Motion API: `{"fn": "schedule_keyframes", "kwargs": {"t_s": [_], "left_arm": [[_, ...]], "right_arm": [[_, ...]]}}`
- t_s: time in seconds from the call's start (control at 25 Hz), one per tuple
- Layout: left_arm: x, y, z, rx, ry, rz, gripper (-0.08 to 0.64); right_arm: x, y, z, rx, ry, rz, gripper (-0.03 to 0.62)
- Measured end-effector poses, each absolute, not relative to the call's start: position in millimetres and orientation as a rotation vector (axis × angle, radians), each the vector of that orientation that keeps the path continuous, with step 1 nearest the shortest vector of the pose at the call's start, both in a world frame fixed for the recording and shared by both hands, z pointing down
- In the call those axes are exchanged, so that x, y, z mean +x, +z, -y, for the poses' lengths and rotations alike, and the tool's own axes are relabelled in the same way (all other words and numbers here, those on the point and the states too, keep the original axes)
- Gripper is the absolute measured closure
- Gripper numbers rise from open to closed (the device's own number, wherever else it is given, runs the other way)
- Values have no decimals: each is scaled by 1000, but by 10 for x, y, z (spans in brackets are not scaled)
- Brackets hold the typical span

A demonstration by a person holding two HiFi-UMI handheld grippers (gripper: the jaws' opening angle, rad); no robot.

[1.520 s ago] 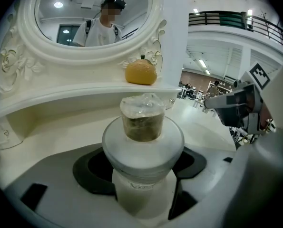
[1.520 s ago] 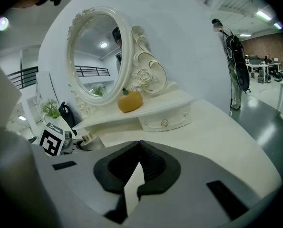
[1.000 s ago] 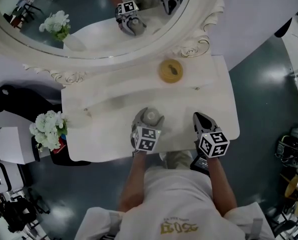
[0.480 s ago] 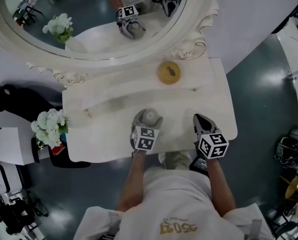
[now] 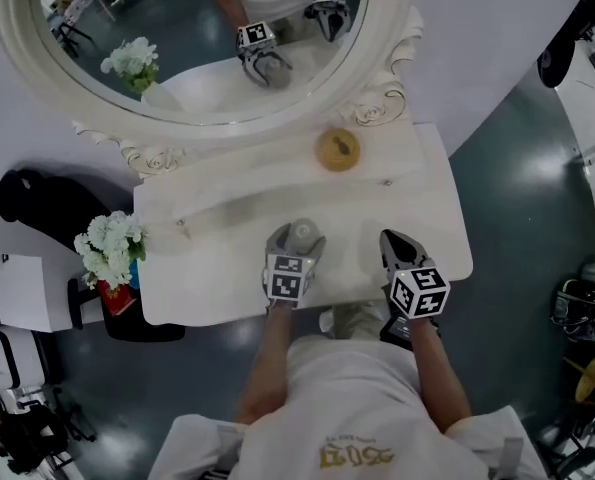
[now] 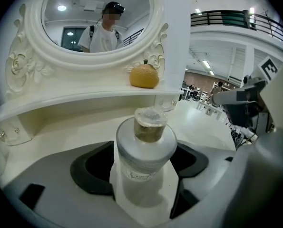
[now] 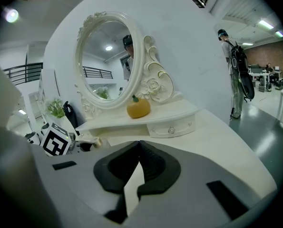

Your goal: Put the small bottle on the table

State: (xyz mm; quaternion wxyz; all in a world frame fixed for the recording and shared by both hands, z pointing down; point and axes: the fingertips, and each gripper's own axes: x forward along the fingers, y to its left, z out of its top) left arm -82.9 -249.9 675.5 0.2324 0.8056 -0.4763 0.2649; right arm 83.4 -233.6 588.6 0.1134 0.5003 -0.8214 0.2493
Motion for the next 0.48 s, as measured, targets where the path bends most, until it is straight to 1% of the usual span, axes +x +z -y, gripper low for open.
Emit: {"fn": "schedule_keyframes", "kwargs": {"t_s": [0.36,0.48], "left_arm": [[-936,6545,2321,2217,629,1332,184],[-964,6458,2240,2235,629,1341,204]], "right_arm": [[680,5681,2164,1452,665,2461,580],[624,5628,2101,1450,642,2477,580]]}}
